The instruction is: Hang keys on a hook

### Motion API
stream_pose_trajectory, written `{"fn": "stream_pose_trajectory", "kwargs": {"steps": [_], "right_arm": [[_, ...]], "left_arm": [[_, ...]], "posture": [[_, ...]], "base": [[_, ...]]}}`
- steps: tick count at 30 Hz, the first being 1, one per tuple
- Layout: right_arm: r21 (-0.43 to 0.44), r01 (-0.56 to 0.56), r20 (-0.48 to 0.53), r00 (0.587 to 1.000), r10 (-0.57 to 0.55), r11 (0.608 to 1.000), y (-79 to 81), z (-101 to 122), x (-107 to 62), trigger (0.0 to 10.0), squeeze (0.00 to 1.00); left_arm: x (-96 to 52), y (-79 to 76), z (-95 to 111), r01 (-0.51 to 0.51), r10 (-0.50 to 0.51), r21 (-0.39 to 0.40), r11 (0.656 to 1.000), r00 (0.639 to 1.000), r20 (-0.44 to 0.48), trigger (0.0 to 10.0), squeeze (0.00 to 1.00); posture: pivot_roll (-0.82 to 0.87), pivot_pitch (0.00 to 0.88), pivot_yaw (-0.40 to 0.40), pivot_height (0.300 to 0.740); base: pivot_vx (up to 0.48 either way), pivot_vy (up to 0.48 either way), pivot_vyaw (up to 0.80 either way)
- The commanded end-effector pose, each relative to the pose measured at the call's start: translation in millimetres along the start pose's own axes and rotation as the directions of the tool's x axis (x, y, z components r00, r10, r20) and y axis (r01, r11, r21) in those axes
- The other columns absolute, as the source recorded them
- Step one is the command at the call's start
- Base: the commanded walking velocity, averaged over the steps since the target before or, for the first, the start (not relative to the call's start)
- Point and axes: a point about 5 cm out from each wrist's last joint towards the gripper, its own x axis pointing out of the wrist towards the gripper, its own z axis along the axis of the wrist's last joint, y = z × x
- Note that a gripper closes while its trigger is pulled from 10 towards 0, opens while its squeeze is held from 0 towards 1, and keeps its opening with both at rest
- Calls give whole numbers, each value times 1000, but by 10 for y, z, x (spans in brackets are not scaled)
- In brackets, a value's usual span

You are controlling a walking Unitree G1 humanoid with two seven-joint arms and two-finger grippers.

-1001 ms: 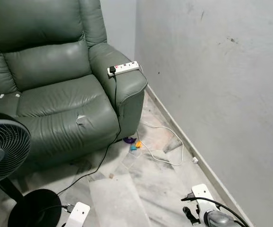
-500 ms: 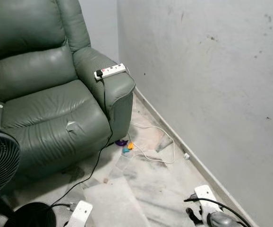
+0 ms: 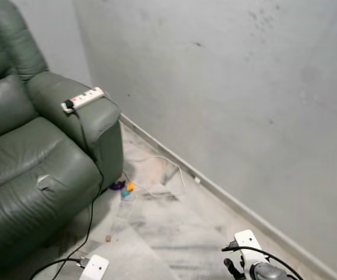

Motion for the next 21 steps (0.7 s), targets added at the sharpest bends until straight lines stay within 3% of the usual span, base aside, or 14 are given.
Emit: {"fn": "stream_pose_trajectory", "kwargs": {"steps": [1, 21], "right_arm": [[-5, 9, -1, 1000, -9, 1000, -20, 7, -2, 10000, 0], [-20, -3, 10, 1000, 4, 1000, 11, 48, 8, 10000, 0]], "left_arm": [[1, -81, -56, 24, -24, 2, 1000, 1000, -12, 10000, 0], [0, -54, -46, 8, -8, 8, 1000, 1000, -10, 10000, 0]], "posture": [[58, 63, 10, 740], [63, 66, 11, 740]], "base": [[0, 0, -788], [0, 0, -790]]}}
